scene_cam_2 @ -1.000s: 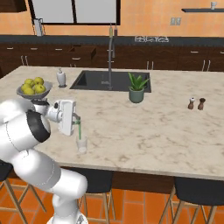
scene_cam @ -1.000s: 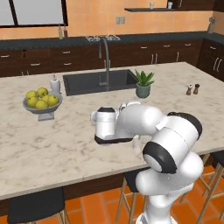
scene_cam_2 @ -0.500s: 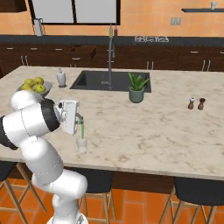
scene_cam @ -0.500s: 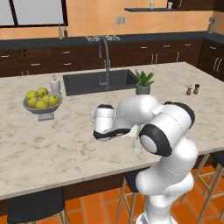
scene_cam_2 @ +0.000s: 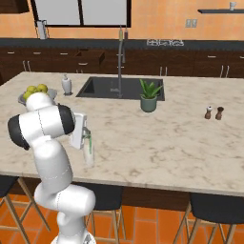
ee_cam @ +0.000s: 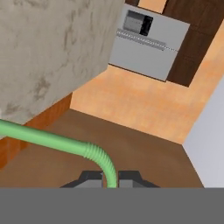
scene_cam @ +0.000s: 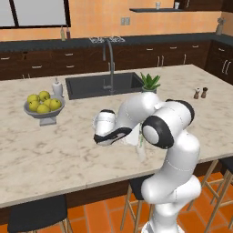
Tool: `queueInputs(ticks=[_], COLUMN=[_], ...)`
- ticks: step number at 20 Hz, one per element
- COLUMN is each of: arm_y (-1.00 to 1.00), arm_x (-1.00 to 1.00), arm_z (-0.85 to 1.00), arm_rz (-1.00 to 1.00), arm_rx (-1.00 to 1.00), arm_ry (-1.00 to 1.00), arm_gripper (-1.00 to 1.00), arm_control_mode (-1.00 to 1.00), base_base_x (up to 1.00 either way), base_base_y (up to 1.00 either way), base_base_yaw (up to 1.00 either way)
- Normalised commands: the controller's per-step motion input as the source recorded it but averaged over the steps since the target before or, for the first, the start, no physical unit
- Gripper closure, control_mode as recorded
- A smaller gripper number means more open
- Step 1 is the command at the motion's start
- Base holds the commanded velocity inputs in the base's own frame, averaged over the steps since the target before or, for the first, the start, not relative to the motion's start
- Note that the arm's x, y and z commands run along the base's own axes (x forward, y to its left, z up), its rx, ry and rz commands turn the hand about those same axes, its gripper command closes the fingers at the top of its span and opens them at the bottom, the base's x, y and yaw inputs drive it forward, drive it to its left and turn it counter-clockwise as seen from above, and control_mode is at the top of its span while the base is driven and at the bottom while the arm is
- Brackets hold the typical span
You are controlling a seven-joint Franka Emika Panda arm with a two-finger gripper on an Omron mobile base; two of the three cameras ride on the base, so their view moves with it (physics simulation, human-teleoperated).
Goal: Take a straw from the drawer in front and place it inside the glass cup on the dining counter.
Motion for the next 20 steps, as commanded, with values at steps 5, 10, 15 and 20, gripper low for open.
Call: queueInputs(ticks=[5, 10, 15, 20], arm_y=[0.01, -0.07, -0.27, -0.02], arm_x=[-0.52, 0.00, 0.03, -0.04], arm_z=[-0.33, -0.04, 0.00, -0.06], arm_rz=[-0.05, -0.10, -0.10, -0.04], arm_rx=[0.00, -0.02, -0.01, 0.00], arm_ry=[-0.02, -0.03, -0.03, -0.01], arm_gripper=[1.00, 1.00, 1.00, 1.00], arm_control_mode=[-1.00, -1.00, -1.00, -1.00], base_base_x=[0.00, 0.00, 0.00, 0.00], base_base_y=[0.00, 0.00, 0.00, 0.00], base_base_yaw=[0.00, 0.00, 0.00, 0.00])
